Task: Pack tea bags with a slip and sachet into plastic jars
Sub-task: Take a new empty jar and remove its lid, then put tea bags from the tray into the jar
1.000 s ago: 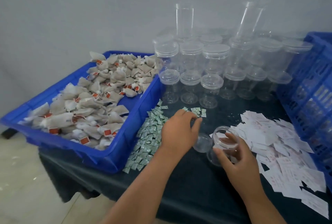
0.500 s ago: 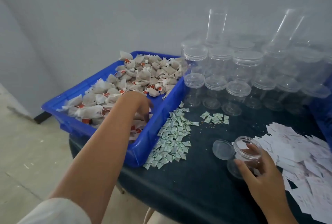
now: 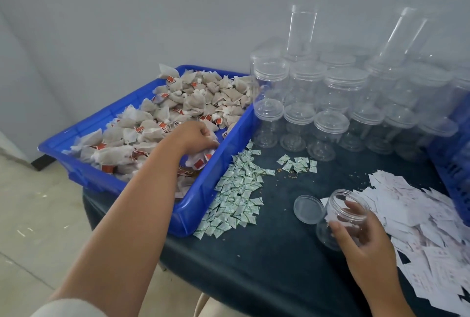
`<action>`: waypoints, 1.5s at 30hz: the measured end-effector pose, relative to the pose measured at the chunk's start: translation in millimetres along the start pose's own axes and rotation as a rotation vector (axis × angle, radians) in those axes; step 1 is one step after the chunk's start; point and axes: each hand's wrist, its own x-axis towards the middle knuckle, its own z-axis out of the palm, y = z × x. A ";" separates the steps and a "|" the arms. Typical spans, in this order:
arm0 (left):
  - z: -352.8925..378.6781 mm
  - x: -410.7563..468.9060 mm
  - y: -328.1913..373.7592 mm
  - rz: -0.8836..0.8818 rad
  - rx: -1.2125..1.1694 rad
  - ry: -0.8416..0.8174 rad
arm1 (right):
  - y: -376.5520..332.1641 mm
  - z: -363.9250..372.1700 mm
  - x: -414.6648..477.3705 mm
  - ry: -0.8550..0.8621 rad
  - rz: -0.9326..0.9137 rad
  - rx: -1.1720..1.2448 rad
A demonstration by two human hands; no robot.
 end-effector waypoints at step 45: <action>86.4 -61.8 155.8 0.115 -0.945 0.113 | 5.4 -4.2 3.9 -0.055 0.052 0.011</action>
